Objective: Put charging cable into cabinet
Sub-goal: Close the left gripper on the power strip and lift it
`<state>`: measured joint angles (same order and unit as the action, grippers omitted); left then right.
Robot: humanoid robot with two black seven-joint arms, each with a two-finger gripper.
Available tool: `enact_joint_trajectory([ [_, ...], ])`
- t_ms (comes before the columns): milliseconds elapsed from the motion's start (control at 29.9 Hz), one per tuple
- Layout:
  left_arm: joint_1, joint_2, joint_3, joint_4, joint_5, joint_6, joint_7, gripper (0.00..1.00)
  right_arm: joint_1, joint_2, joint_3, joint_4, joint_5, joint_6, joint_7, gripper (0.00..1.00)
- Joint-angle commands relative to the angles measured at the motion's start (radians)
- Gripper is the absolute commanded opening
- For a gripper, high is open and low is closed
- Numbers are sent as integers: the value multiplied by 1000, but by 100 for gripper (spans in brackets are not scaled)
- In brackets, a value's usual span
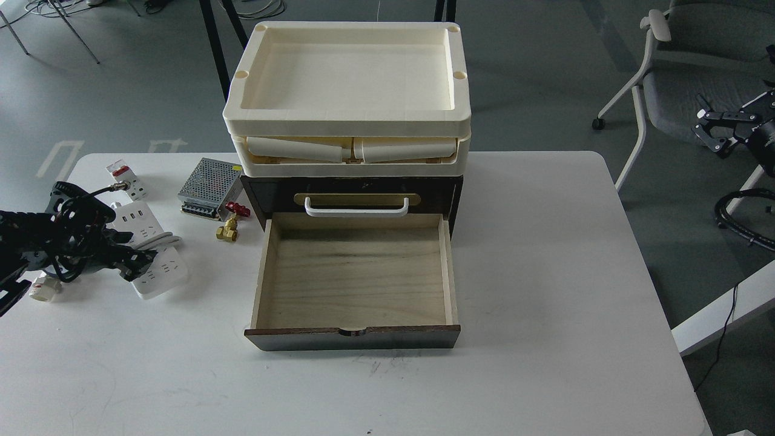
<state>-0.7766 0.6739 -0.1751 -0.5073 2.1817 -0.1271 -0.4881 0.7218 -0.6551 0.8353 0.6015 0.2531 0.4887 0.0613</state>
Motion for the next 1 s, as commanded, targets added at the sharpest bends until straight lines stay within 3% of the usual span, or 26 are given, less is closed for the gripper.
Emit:
enact_joint_trajectory([
  [0, 3, -2, 3, -4, -17, -2, -1, 0, -5, 0, 1, -9, 0, 0, 0, 100],
  [268, -35, 6, -1, -16, -43, 17, -1, 0, -15, 0, 1, -14, 0, 0, 0, 100],
  [435, -88, 90, -1, -66, -138, -84, -1, 0, -16, 0, 1, -16, 0, 0, 0, 100],
  [569, -156, 249, -11, -230, -253, -277, -1, 0, -16, 2, 1, -20, 0, 0, 0, 100],
  [669, -184, 398, -12, -386, -319, -359, -1, 0, -16, 2, 1, -19, 0, 0, 0, 100],
  [971, -179, 920, -14, -1035, -722, -362, -1, 0, -7, -6, -1, -42, -1, 0, 0, 100],
])
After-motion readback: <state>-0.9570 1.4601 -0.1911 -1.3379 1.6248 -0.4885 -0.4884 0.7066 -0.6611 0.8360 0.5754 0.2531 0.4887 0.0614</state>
